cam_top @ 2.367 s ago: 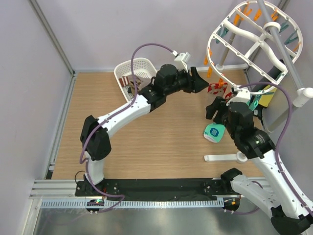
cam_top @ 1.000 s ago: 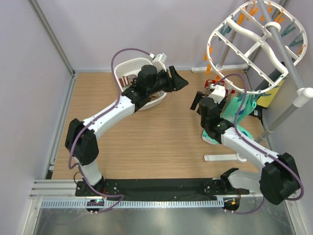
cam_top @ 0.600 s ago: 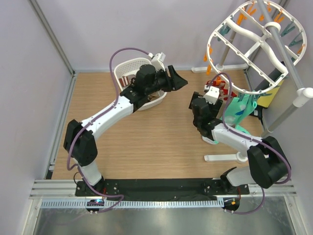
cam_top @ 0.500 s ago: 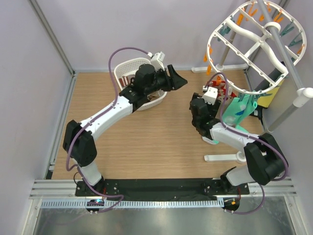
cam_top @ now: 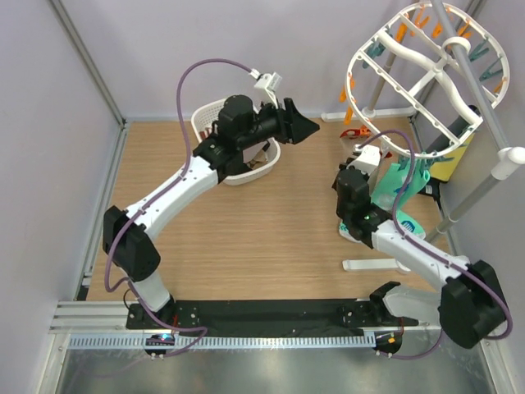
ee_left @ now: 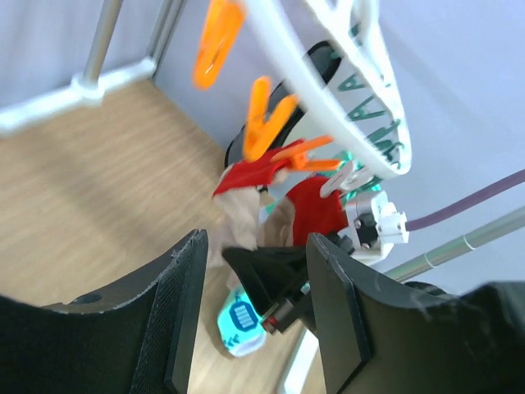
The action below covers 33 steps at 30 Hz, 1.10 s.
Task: Remove the socks clipped to the hanger
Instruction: Remove the sock from the hanger.
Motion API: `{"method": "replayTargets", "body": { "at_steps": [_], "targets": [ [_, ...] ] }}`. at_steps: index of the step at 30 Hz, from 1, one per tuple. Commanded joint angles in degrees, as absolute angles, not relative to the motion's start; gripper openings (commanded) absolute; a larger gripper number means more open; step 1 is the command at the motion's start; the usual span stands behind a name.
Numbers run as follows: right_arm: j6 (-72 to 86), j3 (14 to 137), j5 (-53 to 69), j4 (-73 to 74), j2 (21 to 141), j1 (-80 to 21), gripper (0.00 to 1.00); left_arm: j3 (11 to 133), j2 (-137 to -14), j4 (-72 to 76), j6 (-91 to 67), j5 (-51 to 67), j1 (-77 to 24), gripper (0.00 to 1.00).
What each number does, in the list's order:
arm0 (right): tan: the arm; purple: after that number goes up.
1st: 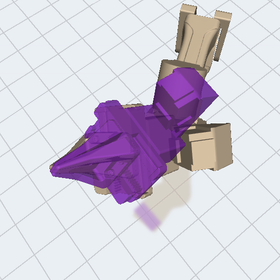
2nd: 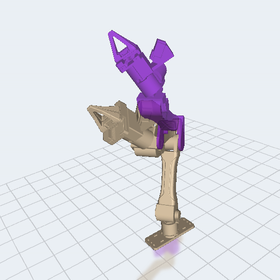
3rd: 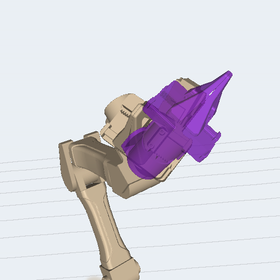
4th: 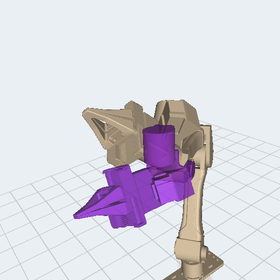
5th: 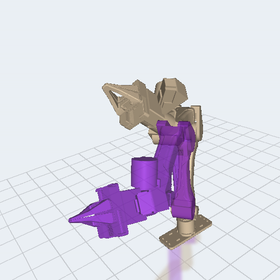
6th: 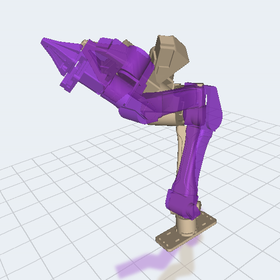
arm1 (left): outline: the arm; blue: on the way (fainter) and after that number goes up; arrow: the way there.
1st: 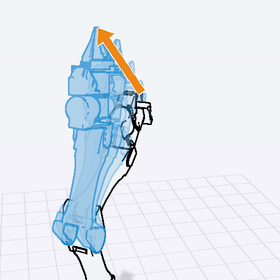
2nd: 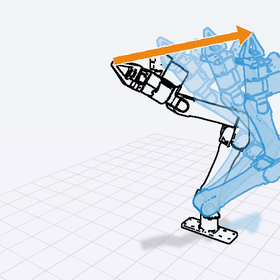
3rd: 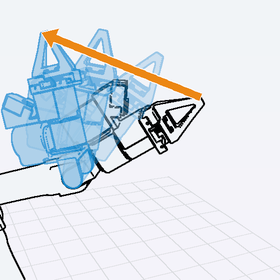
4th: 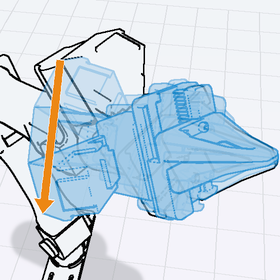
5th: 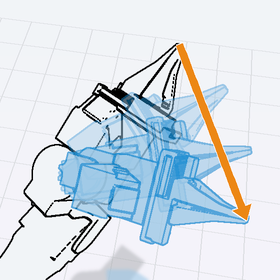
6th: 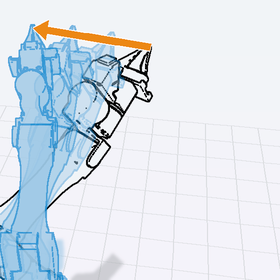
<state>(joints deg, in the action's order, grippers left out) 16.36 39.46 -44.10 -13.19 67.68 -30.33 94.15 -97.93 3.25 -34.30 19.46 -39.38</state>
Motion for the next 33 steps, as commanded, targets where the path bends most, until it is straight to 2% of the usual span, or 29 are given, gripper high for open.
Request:
{"method": "replayTargets", "body": {
  "at_steps": [1, 11, 19, 22, 28, 33],
  "targets": [
    [16.9, 37.7, -40.3, -11.7, 62.0, -30.7, 0.01, 100.4, -99.0, 5.0, -25.9, 22.9, -40.9, 0.55],
    [18.6, 34.3, -29.4, -9.9, 53.6, -30.7, 0.01, 99.9, -101.1, 8.3, -11.6, 22.4, -47.4, 0.56],
    [20.5, 32.4, -28.1, -8.7, 48.3, -30.7, 0.01, 97.4, -104.6, 19.1, -8.6, 22.1, -47.3, 0.58],
    [20.8, 32.5, -27.3, -9.1, 47.7, -30.7, 0.01, 100.1, -107.1, 18.8, -5.3, 22.8, -47.1, 0.59],
    [21.4, 32.3, -27.2, -10.1, 49.0, -30.8, 0.01, 104.8, -112.2, 21.4, -5.3, 32.4, -45.3, 0.59],
    [21.2, 31.7, -27.1, -10.5, 47.4, -30.5, 0.01, 102.9, -112.8, 26.8, -5.2, 41.4, -44.6, 0.58]
  ]
}}
